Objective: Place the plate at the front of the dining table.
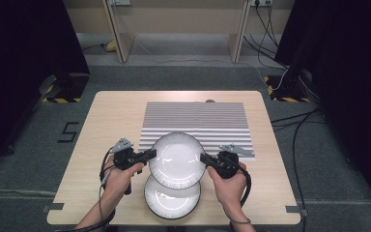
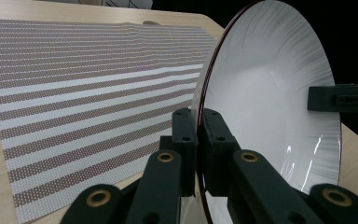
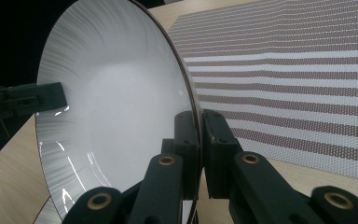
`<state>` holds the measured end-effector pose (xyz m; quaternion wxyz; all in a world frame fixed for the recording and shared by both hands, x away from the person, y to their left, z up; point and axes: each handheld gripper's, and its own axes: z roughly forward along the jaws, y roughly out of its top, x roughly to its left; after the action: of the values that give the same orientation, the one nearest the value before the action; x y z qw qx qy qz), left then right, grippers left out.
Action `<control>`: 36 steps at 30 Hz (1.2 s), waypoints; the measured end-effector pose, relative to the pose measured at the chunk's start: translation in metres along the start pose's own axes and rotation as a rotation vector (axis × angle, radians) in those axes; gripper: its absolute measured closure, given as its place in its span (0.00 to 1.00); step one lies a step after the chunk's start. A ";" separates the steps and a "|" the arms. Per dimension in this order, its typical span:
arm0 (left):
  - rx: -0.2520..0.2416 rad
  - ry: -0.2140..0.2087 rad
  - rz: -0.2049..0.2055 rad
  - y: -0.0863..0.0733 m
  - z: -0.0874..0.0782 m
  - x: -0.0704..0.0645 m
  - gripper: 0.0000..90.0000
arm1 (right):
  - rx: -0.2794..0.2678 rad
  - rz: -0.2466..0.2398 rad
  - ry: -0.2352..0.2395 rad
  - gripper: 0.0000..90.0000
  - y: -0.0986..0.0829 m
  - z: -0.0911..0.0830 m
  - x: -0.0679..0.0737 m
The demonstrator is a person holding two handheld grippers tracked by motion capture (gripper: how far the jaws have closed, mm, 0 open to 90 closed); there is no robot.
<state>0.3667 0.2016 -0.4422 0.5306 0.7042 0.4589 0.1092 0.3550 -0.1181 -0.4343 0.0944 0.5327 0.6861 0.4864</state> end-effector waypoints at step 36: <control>-0.023 0.006 0.008 0.017 0.006 0.002 0.95 | -0.031 0.004 -0.008 0.95 0.013 0.003 -0.002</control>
<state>0.3809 0.1992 -0.4312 0.5370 0.6995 0.4563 0.1186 0.3660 -0.1187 -0.4260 0.1043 0.5346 0.6770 0.4949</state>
